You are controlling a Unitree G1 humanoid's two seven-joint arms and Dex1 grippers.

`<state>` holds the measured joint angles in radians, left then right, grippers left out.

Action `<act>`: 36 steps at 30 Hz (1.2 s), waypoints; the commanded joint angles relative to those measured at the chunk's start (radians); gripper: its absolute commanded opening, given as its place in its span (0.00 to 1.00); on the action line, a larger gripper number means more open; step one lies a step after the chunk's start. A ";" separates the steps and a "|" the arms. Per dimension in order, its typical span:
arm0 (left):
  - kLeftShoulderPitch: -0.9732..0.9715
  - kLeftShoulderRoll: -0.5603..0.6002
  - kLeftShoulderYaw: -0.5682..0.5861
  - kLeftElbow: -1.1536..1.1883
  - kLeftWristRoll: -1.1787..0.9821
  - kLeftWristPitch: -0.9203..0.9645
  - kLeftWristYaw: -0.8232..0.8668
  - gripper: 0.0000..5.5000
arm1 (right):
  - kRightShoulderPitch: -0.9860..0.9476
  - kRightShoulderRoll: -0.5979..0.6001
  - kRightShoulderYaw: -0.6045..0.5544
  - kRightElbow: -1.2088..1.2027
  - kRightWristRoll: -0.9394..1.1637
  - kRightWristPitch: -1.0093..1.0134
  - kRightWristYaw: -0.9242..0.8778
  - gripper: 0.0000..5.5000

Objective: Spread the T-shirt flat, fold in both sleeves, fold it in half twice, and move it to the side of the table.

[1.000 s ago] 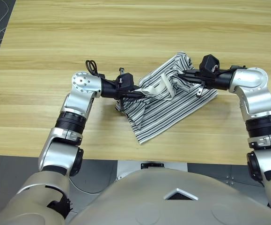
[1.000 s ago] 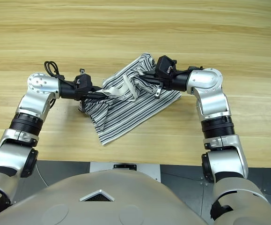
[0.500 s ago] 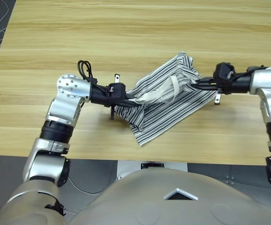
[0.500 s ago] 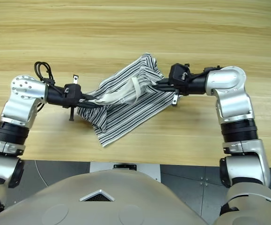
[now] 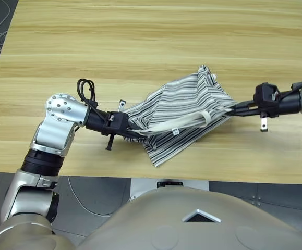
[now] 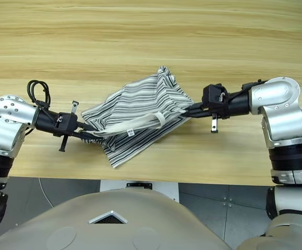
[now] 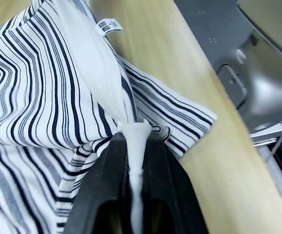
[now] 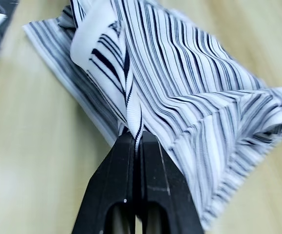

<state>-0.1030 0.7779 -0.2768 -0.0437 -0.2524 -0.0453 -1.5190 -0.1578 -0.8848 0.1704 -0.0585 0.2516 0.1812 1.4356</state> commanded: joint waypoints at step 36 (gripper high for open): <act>-0.758 -0.080 -0.156 1.015 0.907 -0.429 1.144 0.02 | -0.821 0.656 0.323 1.167 -0.789 -0.518 -1.297 0.02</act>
<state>-0.8067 0.7281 -0.3741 0.9016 0.5685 -0.4754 -0.4601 -0.9208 -0.2435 0.4442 1.0268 -0.4621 -0.3291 0.2034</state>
